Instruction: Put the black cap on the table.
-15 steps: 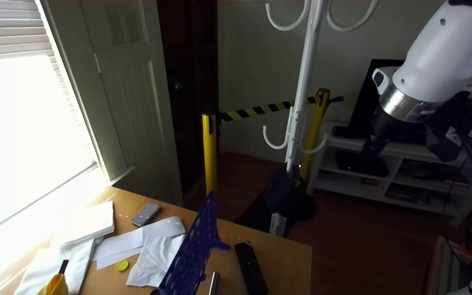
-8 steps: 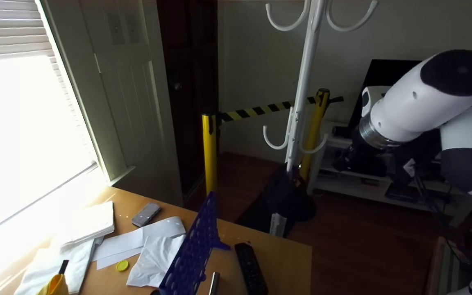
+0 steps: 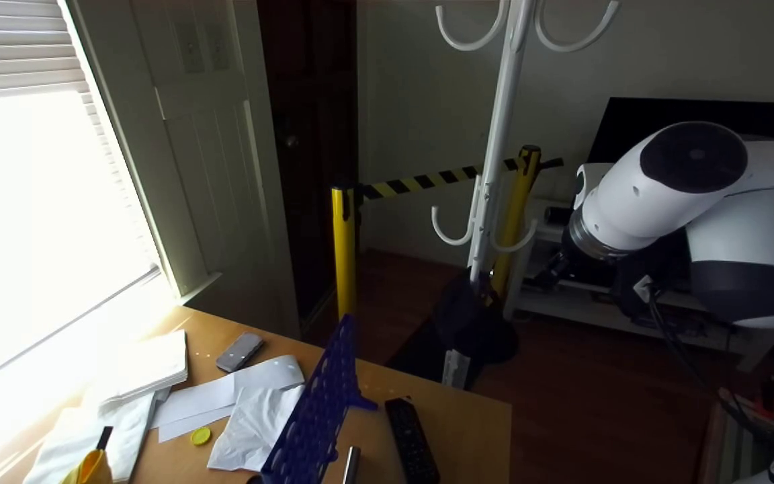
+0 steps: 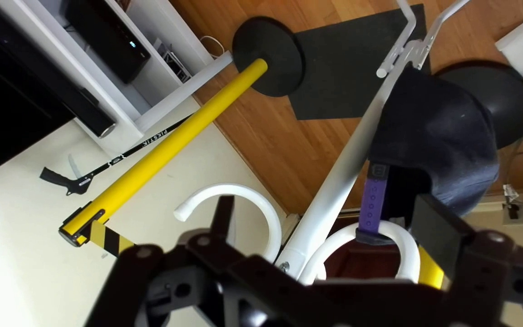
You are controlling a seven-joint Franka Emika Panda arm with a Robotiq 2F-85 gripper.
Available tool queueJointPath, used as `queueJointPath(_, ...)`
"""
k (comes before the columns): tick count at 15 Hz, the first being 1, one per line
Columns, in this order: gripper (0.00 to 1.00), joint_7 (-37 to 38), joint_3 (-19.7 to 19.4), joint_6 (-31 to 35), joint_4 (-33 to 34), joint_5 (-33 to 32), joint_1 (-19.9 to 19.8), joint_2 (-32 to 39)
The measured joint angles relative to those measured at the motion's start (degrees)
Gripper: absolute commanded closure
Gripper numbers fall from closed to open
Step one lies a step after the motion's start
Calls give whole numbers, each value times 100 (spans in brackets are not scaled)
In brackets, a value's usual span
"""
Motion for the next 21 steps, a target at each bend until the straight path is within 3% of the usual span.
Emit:
queueJointPath(4, 0, 458, -91, 0, -46, -618, 33, 26)
queueJointPath(11, 0, 2139, -170, 0, -110, -1915, 76, 716)
queueJointPath(17, 0, 2954, -840, 107, 174, -3149, 429, 1819)
queueJointPath(21, 0, 3034, -1018, 107, 420, -3273, 563, 2257)
